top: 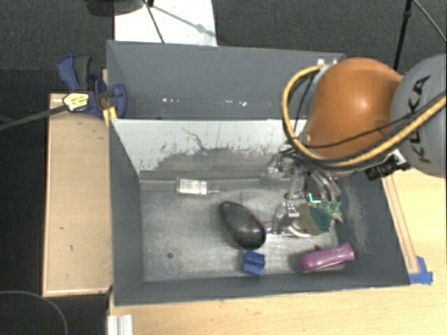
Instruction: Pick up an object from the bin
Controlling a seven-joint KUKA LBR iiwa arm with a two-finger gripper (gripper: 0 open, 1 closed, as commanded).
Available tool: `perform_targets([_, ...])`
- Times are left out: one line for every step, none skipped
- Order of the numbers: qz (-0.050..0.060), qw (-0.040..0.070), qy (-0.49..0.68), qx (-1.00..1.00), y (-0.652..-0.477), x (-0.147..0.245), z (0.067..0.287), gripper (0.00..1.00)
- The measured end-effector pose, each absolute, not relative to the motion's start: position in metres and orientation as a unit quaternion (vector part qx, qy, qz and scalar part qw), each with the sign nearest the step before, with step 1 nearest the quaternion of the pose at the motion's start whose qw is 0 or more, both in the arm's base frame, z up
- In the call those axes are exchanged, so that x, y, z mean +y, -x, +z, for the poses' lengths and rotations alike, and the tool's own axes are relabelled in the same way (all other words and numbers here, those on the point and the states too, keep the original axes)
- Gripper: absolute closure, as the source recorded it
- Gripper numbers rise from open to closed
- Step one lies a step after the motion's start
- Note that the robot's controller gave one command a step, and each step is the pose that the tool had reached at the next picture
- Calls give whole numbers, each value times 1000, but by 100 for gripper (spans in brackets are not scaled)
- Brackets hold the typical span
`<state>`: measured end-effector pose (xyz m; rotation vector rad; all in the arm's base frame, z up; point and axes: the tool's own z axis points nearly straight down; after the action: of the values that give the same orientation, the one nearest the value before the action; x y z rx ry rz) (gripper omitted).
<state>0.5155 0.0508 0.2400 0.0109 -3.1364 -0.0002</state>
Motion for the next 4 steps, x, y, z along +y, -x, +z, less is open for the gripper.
perform_targets([-1,-2,250,-968,-517,34,72,0])
perform_targets([-1,-1,369,-929,-511,82,100,0])
perform_targets([-1,-2,459,-889,-515,86,105,0])
perform_targets([-3,-1,587,-810,-527,77,73,0])
